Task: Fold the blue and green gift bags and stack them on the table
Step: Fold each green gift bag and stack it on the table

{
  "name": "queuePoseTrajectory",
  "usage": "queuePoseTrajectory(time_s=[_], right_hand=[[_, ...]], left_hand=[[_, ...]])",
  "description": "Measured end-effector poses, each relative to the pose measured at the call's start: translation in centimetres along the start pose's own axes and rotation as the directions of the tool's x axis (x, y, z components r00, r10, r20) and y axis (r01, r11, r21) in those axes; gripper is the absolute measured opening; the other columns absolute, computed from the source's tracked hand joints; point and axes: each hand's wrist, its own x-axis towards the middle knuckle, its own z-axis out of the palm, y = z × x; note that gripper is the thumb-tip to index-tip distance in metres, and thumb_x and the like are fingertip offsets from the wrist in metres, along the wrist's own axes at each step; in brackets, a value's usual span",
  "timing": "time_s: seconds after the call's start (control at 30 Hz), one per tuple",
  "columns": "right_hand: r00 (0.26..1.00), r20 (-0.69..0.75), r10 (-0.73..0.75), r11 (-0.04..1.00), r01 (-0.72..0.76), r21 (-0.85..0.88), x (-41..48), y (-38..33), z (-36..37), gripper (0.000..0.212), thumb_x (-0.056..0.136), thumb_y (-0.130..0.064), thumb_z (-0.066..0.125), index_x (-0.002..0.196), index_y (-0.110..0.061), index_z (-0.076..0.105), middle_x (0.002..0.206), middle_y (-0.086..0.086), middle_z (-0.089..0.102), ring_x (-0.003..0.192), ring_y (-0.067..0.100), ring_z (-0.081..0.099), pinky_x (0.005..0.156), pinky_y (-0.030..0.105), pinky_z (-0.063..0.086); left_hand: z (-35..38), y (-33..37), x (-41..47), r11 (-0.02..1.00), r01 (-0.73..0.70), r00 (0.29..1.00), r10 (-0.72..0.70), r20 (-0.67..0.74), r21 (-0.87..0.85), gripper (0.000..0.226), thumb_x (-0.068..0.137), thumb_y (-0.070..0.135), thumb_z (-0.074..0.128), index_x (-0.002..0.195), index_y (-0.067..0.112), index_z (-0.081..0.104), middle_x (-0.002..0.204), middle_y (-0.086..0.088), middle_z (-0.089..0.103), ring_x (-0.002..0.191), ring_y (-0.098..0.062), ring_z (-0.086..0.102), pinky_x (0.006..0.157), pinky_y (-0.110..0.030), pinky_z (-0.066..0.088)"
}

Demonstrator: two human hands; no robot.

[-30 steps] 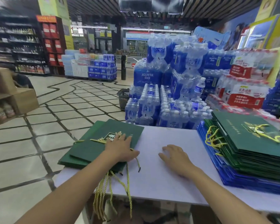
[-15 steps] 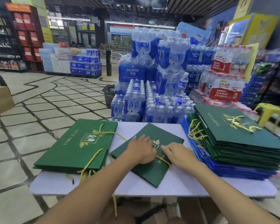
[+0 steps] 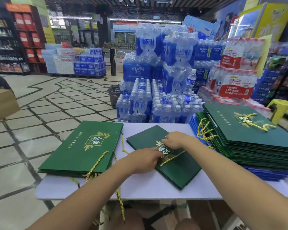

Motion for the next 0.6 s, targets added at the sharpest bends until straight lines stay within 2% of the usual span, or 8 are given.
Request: queuePoseTrajectory(time_s=[0.07,0.13,0.2,0.27,0.33,0.43,0.53,0.6], right_hand=[[0.999,-0.017,-0.03,0.999,0.03,0.037,-0.5,0.7,0.1,0.046,0.104,-0.043,0.042,0.134,-0.014,0.062,0.14,0.011,0.059,0.124,0.03,0.055,0.101,0.038,0.044],[0.989,-0.147,0.029,0.999,-0.034,-0.027,-1.8,1.3,0.4,0.048,0.102,-0.048,0.043,0.137,-0.02,0.06,0.139,0.01,0.056,0.126,0.031,0.053,0.1,0.042,0.046],[0.963,-0.231,0.138,0.977,-0.171,-0.129,-3.1,1.0,0.8,0.055,0.101,-0.056,0.036,0.135,-0.02,0.06,0.134,0.011,0.055,0.124,0.033,0.051,0.094,0.043,0.044],[0.96,-0.181,0.216,0.966,-0.236,-0.1,-4.4,-0.3,1.3,0.067,0.099,-0.067,0.028,0.137,-0.02,0.058,0.135,0.012,0.055,0.124,0.033,0.051,0.09,0.042,0.041],[0.971,-0.099,0.216,0.974,-0.222,-0.052,-5.2,-1.8,1.9,0.08,0.095,-0.078,0.021,0.141,-0.022,0.055,0.141,0.013,0.053,0.129,0.034,0.049,0.097,0.044,0.04],[0.983,-0.061,0.174,0.984,-0.175,-0.02,-5.0,-2.9,2.6,0.088,0.092,-0.083,0.019,0.149,-0.023,0.048,0.152,0.015,0.044,0.14,0.035,0.039,0.108,0.048,0.036],[0.995,0.015,0.102,0.994,-0.103,0.037,-3.3,-2.9,3.3,0.086,0.093,-0.082,0.018,0.161,-0.029,0.024,0.168,0.013,0.019,0.155,0.035,0.015,0.121,0.052,0.021],[0.999,0.012,0.05,0.998,-0.051,0.049,-2.1,-2.6,4.1,0.085,0.094,-0.08,0.019,0.164,-0.031,0.012,0.171,0.01,0.006,0.158,0.031,0.004,0.126,0.051,0.01]], left_hand=[[-0.8,-1.6,-0.5,0.999,0.019,1.0,-0.018,-0.014,0.03,0.044,0.1,0.013,0.036,0.139,0.018,0.055,0.142,-0.003,0.055,0.128,-0.022,0.05,0.108,-0.044,0.042],[-1.4,-3.0,-1.1,0.983,0.084,0.996,-0.085,0.001,0.162,0.051,0.104,0.017,0.036,0.154,0.017,0.041,0.16,-0.001,0.04,0.146,-0.02,0.036,0.12,-0.042,0.031],[-1.6,-3.6,-1.4,0.948,0.139,0.988,-0.153,0.029,0.287,0.058,0.105,0.026,0.035,0.162,0.022,0.027,0.17,0.003,0.023,0.154,-0.018,0.024,0.122,-0.044,0.028],[-1.2,-3.6,-1.3,0.912,0.163,0.982,-0.188,0.032,0.376,0.059,0.106,0.033,0.032,0.163,0.024,0.021,0.171,0.001,0.017,0.155,-0.021,0.022,0.12,-0.048,0.028],[-0.7,-3.8,-1.3,0.89,0.173,0.981,-0.193,0.004,0.421,0.057,0.105,0.035,0.03,0.161,0.023,0.025,0.169,-0.001,0.023,0.151,-0.024,0.029,0.116,-0.05,0.03],[-0.1,-4.4,-1.7,0.873,0.172,0.985,-0.154,-0.077,0.456,0.053,0.101,0.037,0.029,0.151,0.024,0.04,0.156,0.001,0.042,0.139,-0.024,0.042,0.108,-0.051,0.033],[0.4,-5.4,-2.7,0.875,0.17,0.981,-0.108,-0.16,0.453,0.065,0.096,0.045,0.014,0.152,0.03,0.042,0.151,0.005,0.048,0.135,-0.02,0.044,0.107,-0.047,0.033],[0.8,-6.2,-3.4,0.885,0.176,0.974,-0.092,-0.209,0.431,0.074,0.091,0.048,0.005,0.154,0.033,0.042,0.15,0.007,0.049,0.136,-0.019,0.044,0.11,-0.049,0.032]])
